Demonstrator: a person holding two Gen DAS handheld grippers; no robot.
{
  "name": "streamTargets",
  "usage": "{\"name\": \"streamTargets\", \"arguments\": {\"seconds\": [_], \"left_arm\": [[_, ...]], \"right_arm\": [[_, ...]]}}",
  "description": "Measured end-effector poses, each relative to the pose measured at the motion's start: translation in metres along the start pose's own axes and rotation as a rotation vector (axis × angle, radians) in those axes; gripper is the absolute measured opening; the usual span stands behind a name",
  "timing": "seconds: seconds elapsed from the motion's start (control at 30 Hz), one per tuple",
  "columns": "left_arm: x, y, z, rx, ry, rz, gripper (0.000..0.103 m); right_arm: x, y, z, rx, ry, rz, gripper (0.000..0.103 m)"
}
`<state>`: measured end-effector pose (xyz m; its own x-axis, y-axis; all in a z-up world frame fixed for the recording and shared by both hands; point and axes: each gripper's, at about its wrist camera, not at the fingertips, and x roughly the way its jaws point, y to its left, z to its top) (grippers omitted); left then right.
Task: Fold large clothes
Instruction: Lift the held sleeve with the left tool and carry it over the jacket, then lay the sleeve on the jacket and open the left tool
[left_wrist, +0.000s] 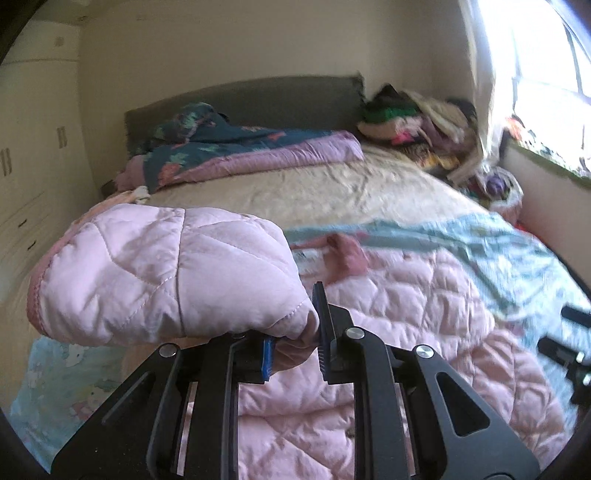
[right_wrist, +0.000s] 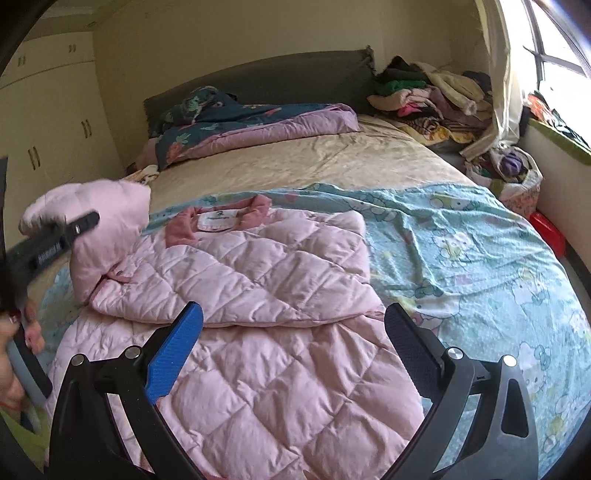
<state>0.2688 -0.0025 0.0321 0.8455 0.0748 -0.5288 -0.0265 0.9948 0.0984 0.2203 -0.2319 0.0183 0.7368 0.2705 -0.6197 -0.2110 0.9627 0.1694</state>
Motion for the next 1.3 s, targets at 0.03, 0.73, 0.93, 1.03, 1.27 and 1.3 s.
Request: {"name": "streamTargets", "arguments": {"seconds": [0.03,0.73,0.93,1.03,1.27,1.3], "left_arm": [[0.004,-0.006,-0.004,0.019,0.014,-0.005,0.011],[0.049,-0.077,-0.065,0.329,0.187,-0.054,0.015],[0.054,-0.086,-0.072,0.383,0.214,-0.083,0.018],[0.053,-0.086,-0.072,0.371,0.214,-0.113,0.019],[0.044,-0.085,-0.073,0.314,0.254,-0.266,0.048],[0.042,-0.084,-0.073,0.315,0.26,-0.28,0.055]], "right_arm": [[0.001,-0.003,-0.001,0.01,0.001,-0.001,0.098],[0.002,-0.055,-0.004,0.164,-0.001,-0.045,0.098],[0.003,-0.06,-0.004,0.182,0.0,-0.053,0.098],[0.004,-0.063,-0.004,0.189,0.0,-0.055,0.098],[0.005,-0.068,-0.005,0.209,0.003,-0.051,0.098],[0.006,-0.069,-0.006,0.213,0.005,-0.047,0.098]]}}
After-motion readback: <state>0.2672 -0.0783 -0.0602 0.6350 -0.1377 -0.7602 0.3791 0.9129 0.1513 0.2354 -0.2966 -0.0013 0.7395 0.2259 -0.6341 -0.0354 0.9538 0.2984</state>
